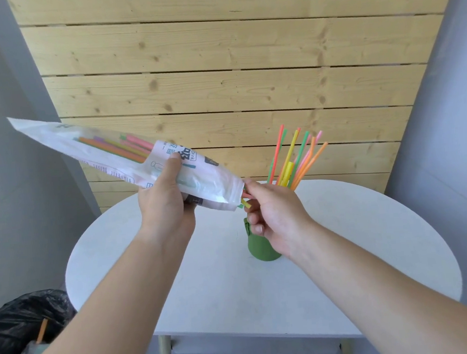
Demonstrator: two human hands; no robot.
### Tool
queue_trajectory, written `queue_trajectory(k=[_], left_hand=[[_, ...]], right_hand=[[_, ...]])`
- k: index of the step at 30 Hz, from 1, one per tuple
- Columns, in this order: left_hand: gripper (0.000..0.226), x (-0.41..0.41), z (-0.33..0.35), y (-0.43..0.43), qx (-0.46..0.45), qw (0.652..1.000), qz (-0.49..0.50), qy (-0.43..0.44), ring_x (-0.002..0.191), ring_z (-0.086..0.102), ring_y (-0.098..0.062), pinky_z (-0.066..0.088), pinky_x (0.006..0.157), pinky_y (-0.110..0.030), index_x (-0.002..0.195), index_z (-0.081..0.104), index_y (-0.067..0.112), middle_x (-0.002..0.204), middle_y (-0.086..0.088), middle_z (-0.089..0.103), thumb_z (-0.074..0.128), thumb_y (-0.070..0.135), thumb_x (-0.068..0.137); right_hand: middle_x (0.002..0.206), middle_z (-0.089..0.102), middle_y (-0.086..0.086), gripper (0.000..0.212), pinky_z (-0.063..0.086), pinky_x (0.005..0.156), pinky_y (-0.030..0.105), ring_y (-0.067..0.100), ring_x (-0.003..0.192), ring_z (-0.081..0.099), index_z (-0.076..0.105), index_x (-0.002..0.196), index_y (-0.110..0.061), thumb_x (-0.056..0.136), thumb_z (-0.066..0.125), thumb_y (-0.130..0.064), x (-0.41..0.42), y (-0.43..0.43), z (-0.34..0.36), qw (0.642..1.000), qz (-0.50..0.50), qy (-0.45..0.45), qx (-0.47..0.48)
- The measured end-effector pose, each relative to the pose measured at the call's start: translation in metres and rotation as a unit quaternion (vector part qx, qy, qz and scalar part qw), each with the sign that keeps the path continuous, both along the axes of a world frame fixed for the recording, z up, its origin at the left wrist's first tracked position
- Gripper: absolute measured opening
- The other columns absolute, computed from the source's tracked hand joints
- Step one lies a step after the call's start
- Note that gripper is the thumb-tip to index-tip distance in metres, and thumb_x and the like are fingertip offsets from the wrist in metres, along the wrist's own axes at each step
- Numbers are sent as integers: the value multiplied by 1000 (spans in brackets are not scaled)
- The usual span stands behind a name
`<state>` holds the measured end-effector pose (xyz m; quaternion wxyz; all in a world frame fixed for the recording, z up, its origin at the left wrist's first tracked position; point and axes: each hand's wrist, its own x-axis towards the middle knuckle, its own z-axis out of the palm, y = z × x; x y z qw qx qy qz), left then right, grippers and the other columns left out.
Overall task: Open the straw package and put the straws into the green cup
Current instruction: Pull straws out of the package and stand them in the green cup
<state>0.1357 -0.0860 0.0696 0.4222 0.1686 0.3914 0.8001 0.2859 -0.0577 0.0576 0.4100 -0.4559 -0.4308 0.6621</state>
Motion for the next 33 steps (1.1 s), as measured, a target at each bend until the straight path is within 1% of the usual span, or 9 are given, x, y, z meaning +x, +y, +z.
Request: queue_trajectory(k=[4,7,11,15,17,19,23,29,33], left_hand=[[25,-8,0,1,-1,1000,3,-22,79,77,-17,63,72,-33,120,66,8,89,-1,78,72,15,96],[37,-13,-2,2,1,999,0,-32,88,78,-20,65,79,-37,130,64,6,101,-4,78,72,16,96],[41,-10,-5,4,-3,999,-10,-43,94,78,-22,65,80,-36,135,62,4,106,-6,77,71,16,96],[41,-11,-8,7,-5,998,-14,-57,107,77,-24,64,87,-40,134,63,5,115,-8,78,72,16,96],[40,-17,-9,8,-3,998,-11,-69,107,77,-25,62,92,-44,133,63,7,122,-9,77,72,16,95],[40,-23,-10,8,2,997,-7,-78,107,77,-24,61,95,-47,134,63,8,123,-9,77,72,17,96],[40,-23,-13,10,0,997,-9,-83,107,77,-24,60,96,-48,135,62,9,123,-8,77,71,17,96],[42,-27,-16,13,-1,995,-10,-102,106,77,-25,59,97,-50,137,60,8,122,-10,77,70,17,97],[37,-34,-15,11,-2,991,-3,-132,104,78,-24,60,97,-49,134,62,7,119,-9,78,68,19,99]], right_hand=[[52,52,-2,19,32,36,19,9,41,42,60,81,-11,97,66,-20,4,5,1,999,-17,47,10],[56,54,1,16,35,37,20,11,43,44,62,85,-11,98,64,-20,8,6,3,999,-23,29,21],[58,59,3,20,37,38,21,12,42,48,63,89,-12,98,63,-30,7,4,1,999,-7,9,34],[55,61,1,13,38,39,21,10,41,48,66,90,-9,95,68,-21,7,6,2,999,-13,11,51],[57,60,3,11,38,38,20,9,41,48,64,88,-9,94,68,-17,11,9,5,999,-23,14,47],[60,59,5,11,37,37,20,10,41,47,62,88,-9,94,68,-16,16,10,7,999,-25,25,37],[59,63,4,17,38,38,20,11,42,48,64,94,-11,92,71,-27,17,8,7,999,-4,21,37],[56,65,4,11,40,38,19,8,40,50,66,85,-9,92,71,-16,22,15,12,996,-21,20,79],[56,67,5,8,44,39,18,7,39,54,69,90,-5,89,74,-12,39,26,21,995,-9,-8,103]])
